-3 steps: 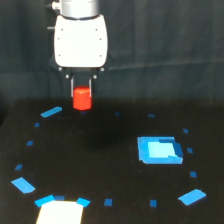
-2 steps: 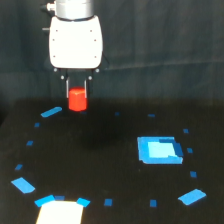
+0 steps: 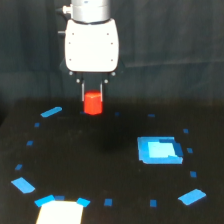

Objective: Pick up the red object from the table

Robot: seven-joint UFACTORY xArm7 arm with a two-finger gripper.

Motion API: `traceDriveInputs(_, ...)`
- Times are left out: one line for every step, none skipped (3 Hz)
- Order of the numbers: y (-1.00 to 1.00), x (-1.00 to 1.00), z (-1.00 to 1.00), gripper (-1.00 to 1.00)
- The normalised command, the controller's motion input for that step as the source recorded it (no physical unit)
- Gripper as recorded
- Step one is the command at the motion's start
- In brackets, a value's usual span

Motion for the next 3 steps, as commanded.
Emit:
traceDriveInputs(0.05, -0.21, -0.89, -0.61)
traceDriveInputs(0.0, -0.21, -1.0, -0.9)
traceDriveInputs(0.15, -0.14, -0.9, -1.0)
